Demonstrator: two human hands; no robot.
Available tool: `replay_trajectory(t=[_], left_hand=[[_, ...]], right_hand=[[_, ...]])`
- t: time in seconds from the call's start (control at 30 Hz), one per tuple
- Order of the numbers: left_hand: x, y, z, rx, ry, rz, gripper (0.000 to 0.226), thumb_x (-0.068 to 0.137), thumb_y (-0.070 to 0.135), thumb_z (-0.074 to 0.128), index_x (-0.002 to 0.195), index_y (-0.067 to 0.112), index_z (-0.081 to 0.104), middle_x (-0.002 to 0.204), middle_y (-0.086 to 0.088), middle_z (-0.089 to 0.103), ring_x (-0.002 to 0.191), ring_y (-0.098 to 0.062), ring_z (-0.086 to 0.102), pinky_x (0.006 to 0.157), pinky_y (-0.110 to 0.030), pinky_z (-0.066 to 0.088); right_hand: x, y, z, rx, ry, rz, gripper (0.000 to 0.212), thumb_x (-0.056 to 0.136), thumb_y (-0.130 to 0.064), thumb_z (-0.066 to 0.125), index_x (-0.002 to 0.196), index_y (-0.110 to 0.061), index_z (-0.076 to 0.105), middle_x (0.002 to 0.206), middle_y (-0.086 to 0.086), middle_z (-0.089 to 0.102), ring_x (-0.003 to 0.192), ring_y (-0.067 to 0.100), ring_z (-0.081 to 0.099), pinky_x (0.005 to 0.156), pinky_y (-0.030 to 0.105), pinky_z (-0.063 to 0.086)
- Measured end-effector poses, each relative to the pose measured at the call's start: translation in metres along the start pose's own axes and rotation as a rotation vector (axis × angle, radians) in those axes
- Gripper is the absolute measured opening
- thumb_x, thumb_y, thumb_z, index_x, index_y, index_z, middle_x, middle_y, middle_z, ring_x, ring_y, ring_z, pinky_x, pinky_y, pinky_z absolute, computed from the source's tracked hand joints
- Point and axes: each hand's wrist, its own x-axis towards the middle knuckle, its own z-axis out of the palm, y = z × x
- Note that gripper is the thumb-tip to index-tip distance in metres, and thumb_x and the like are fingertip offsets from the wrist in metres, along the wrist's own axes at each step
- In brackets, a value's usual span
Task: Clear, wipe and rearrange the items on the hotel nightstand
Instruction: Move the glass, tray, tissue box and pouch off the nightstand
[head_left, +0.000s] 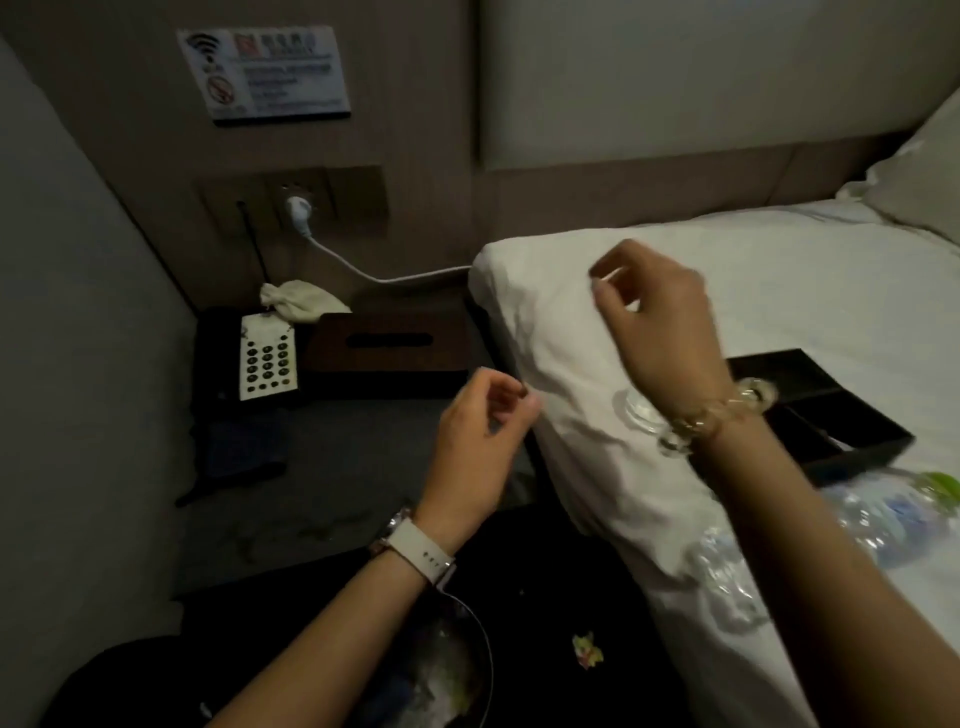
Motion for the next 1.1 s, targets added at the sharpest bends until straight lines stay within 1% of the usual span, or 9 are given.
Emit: replay_trajectory(t=[0.1,0.2,0.33,0.43,0.67,0.77,0.87,1.0,1.1], left_hand=[[0.028,-0.028,-0.047,0.103,0.081,-0.035,0.011,0.091,0.021,0.064,0.096,0.012,0.060,0.092,-0.004,0.064,0.080,-0.009,0.059,0.067,-0.006,0.041],[0.055,-0.064,-0.090,0.256,0.142,-0.069,0.012,0.091,0.017,0.064,0.102,0.012,0.060,0.099,-0.005,0.062,0.080,-0.004,0.056,0.068,-0.007,0.042],[0.090,-0.112,-0.139,0.431,0.167,-0.149,0.020,0.092,0.016,0.063,0.111,0.012,0.058,0.109,-0.009,0.057,0.092,-0.016,0.059,0.084,-0.030,0.050],[0.117,-0.141,-0.167,0.542,0.176,-0.218,0.028,0.092,0.016,0.062,0.120,0.011,0.056,0.117,-0.012,0.054,0.106,-0.024,0.056,0.093,-0.034,0.045],[0.165,-0.186,-0.191,0.637,0.081,-0.405,0.049,0.092,0.024,0.063,0.135,0.007,0.047,0.133,-0.019,0.047,0.123,-0.034,0.049,0.104,-0.041,0.040],[0.169,-0.193,-0.185,0.646,-0.008,-0.373,0.055,0.091,0.025,0.065,0.139,0.009,0.045,0.132,-0.019,0.050,0.122,-0.032,0.049,0.104,-0.039,0.040],[0.164,-0.193,-0.180,0.615,-0.069,-0.321,0.054,0.091,0.027,0.065,0.141,0.020,0.044,0.124,-0.017,0.050,0.115,-0.030,0.051,0.100,-0.033,0.041],[0.154,-0.190,-0.179,0.560,-0.138,-0.300,0.050,0.092,0.030,0.064,0.138,0.027,0.046,0.122,-0.013,0.046,0.115,-0.026,0.050,0.094,-0.023,0.035],[0.144,-0.185,-0.179,0.492,-0.162,-0.309,0.064,0.090,0.033,0.065,0.146,0.029,0.034,0.133,-0.011,0.038,0.123,-0.025,0.046,0.099,-0.023,0.033]], right_hand=[[0.018,-0.019,0.068,0.071,-0.157,0.005,0.010,0.091,-0.022,0.057,0.094,-0.016,0.064,0.087,0.003,0.067,0.084,0.026,0.063,0.076,0.040,0.052],[0.035,-0.024,0.137,0.084,-0.381,-0.007,0.014,0.090,-0.022,0.062,0.102,-0.015,0.064,0.092,0.003,0.066,0.089,0.023,0.064,0.079,0.037,0.052],[0.052,-0.015,0.212,0.022,-0.601,-0.041,0.029,0.087,-0.026,0.067,0.114,-0.016,0.060,0.115,0.008,0.061,0.105,0.025,0.060,0.089,0.039,0.051],[0.062,-0.008,0.253,-0.013,-0.724,-0.068,0.038,0.086,-0.027,0.069,0.120,-0.016,0.057,0.122,0.009,0.055,0.112,0.026,0.057,0.093,0.039,0.050],[0.077,0.000,0.314,-0.299,-1.002,-0.176,0.083,0.074,-0.042,0.079,0.141,-0.017,0.037,0.136,0.010,0.045,0.126,0.031,0.046,0.102,0.045,0.044],[0.072,0.002,0.326,-0.406,-1.009,-0.257,0.076,0.078,-0.032,0.076,0.139,-0.013,0.034,0.132,0.012,0.051,0.121,0.032,0.052,0.098,0.044,0.042],[0.073,0.002,0.326,-0.389,-0.983,-0.260,0.066,0.079,-0.023,0.073,0.134,-0.011,0.037,0.127,0.012,0.054,0.115,0.033,0.057,0.092,0.045,0.045],[0.073,0.004,0.315,-0.399,-1.023,-0.279,0.074,0.078,-0.022,0.076,0.137,-0.012,0.034,0.128,0.013,0.053,0.116,0.034,0.056,0.090,0.045,0.049],[0.073,0.003,0.302,-0.398,-1.035,-0.305,0.078,0.075,-0.022,0.079,0.138,-0.012,0.033,0.130,0.013,0.052,0.117,0.034,0.056,0.088,0.043,0.049]])
